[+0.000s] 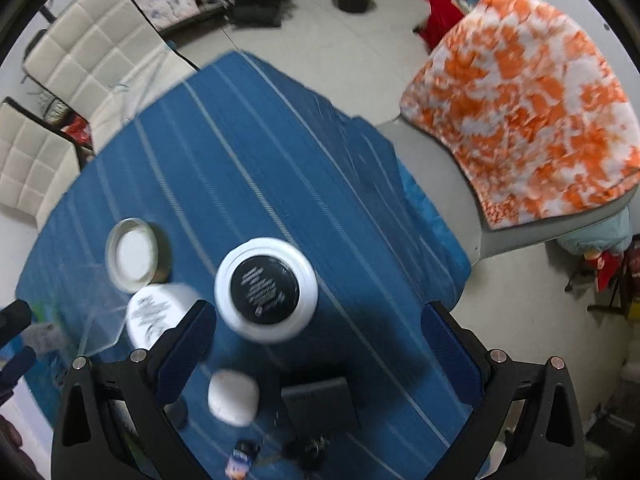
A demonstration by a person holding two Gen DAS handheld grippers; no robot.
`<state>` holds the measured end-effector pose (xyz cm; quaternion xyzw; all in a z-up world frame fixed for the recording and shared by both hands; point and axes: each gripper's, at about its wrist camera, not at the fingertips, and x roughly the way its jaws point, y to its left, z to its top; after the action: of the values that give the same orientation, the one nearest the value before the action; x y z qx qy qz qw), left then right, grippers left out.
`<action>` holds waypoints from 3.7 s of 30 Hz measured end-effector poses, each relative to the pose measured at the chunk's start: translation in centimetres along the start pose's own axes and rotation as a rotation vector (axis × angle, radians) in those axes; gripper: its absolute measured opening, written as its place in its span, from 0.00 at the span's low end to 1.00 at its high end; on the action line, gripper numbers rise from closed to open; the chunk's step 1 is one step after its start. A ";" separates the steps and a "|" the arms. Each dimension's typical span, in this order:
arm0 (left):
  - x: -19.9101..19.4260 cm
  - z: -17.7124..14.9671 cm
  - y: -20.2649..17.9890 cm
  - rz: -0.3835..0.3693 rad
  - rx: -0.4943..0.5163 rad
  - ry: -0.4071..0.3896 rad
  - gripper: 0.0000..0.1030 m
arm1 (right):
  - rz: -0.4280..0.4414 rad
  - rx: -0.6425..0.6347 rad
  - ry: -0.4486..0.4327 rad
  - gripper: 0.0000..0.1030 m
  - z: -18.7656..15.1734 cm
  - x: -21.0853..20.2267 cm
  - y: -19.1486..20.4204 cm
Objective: Organize rigid objects
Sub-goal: 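Grasp the clear plastic cube box with the left gripper while the right grasps the black-lidded white compact, then carry the cube box with the left gripper while the right carries the compact into the blue box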
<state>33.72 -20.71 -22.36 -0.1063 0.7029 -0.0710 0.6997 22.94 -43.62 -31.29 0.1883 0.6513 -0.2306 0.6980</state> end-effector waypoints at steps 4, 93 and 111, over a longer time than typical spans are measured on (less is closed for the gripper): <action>3.5 1.2 -0.6 0.053 0.002 0.047 1.00 | 0.011 -0.004 0.036 1.00 0.3 2.2 0.5; -4.1 -0.3 31.4 0.180 0.026 -0.102 0.62 | 0.028 -0.572 0.010 0.75 -17.2 3.8 46.7; -3.3 0.0 31.5 0.152 0.026 -0.077 0.62 | 0.017 -0.636 0.022 0.75 -18.0 5.1 47.4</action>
<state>32.15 10.59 -27.02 -0.0463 0.6807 -0.0227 0.7307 35.28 5.15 -39.58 -0.0316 0.6968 -0.0075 0.7165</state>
